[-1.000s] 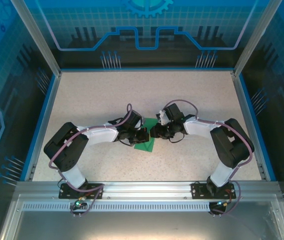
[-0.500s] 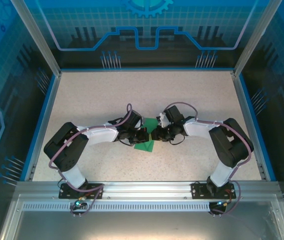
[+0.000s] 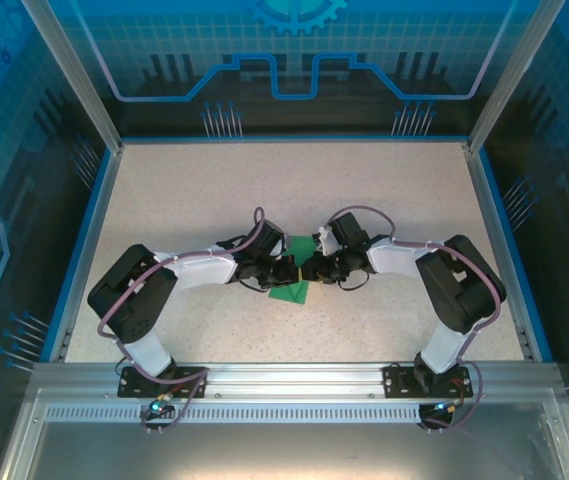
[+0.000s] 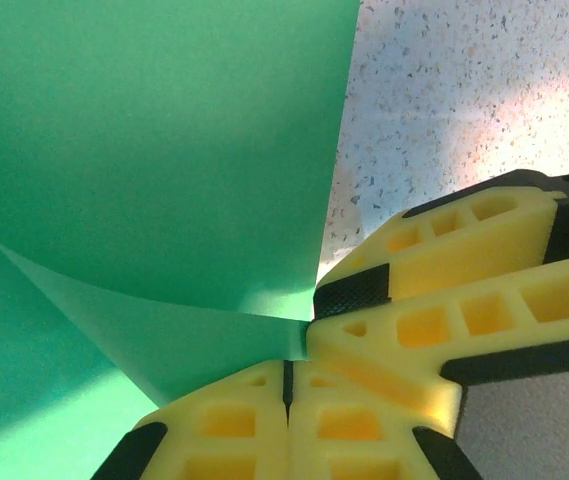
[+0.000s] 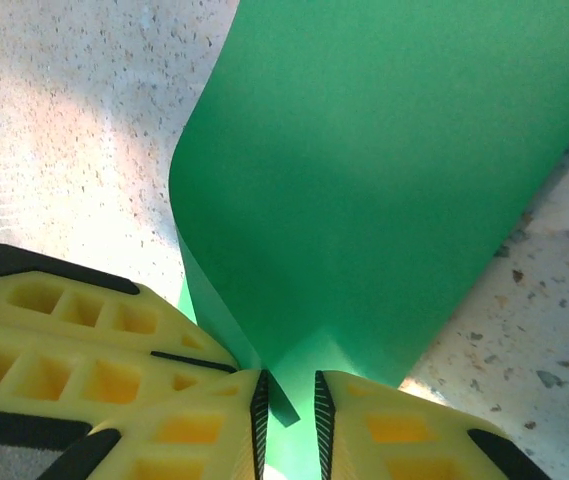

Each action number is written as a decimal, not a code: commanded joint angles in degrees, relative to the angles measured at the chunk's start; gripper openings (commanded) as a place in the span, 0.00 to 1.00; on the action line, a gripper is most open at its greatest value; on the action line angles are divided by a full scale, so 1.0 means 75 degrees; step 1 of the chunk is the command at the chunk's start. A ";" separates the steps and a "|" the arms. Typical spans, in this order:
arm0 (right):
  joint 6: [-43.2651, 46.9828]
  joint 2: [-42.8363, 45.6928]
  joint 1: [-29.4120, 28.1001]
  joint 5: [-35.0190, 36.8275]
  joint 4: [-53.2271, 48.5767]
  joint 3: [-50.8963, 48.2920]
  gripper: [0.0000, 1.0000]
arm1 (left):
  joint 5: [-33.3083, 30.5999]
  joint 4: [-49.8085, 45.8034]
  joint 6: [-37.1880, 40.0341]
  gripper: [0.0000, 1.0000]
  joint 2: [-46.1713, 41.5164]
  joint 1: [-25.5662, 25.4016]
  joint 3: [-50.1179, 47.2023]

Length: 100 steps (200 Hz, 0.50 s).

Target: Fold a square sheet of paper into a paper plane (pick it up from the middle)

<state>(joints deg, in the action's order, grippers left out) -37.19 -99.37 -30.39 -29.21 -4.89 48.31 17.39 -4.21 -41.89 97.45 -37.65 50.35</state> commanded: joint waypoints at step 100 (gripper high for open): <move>0.0338 -0.0268 -0.0048 0.0574 -0.0342 0.0189 0.06 | -0.0345 -0.0118 -0.0151 0.26 -0.0580 0.0034 -0.0463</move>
<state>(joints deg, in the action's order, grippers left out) -36.56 -100.42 -30.39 -26.52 -5.26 48.36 16.25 -4.34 -42.15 94.59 -37.65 48.93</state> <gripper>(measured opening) 0.065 0.247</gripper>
